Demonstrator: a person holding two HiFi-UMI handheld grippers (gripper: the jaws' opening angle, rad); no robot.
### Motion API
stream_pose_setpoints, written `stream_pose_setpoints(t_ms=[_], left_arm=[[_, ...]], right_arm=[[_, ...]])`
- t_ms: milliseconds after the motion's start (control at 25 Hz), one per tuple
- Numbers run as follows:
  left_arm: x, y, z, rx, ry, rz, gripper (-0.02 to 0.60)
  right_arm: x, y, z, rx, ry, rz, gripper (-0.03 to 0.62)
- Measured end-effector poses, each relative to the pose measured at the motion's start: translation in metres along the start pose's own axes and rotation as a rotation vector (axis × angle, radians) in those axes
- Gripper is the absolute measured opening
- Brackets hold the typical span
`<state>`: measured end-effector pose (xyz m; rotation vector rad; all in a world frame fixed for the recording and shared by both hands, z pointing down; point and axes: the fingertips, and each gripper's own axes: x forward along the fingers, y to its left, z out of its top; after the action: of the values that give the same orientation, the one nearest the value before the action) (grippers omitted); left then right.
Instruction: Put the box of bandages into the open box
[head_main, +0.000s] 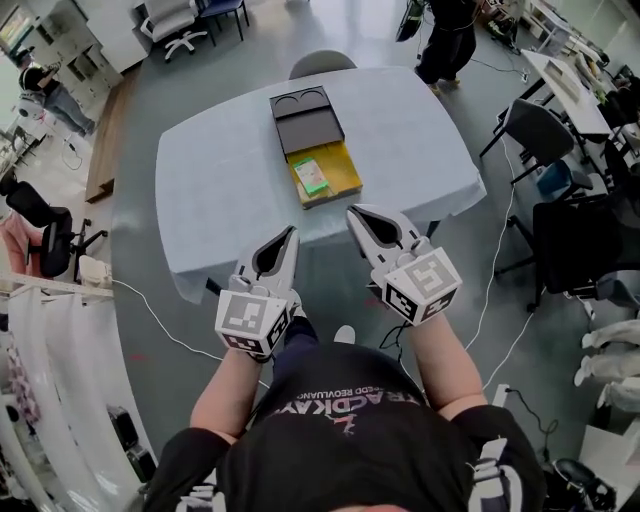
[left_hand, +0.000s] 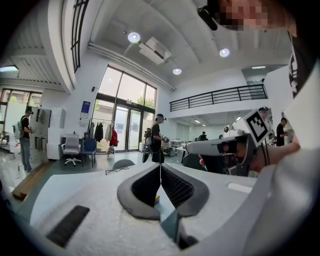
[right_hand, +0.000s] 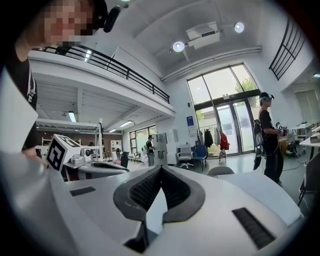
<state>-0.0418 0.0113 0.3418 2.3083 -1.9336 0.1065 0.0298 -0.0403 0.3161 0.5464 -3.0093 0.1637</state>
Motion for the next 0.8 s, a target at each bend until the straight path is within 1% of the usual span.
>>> stream_pose_setpoints(t_ms=[160, 280, 560, 800], left_arm=[[-0.01, -0.008, -0.005, -0.013, -0.006, 0.009, 0.018], [-0.013, -0.011, -0.006, -0.01, -0.001, 0.0, 0.018], [-0.017, -0.001, -0.004, 0.0, 0.008, -0.009, 0.017], [-0.012, 0.0, -0.004, -0.002, 0.012, -0.028, 0.017]], right_arm=[[-0.009, 0.01, -0.006, -0.002, 0.012, 0.012, 0.009], [-0.013, 0.013, -0.008, -0.003, 0.014, 0.013, 0.009], [-0.007, 0.019, -0.011, 0.003, 0.014, 0.001, 0.009], [-0.004, 0.015, -0.013, 0.015, 0.011, -0.016, 0.009]])
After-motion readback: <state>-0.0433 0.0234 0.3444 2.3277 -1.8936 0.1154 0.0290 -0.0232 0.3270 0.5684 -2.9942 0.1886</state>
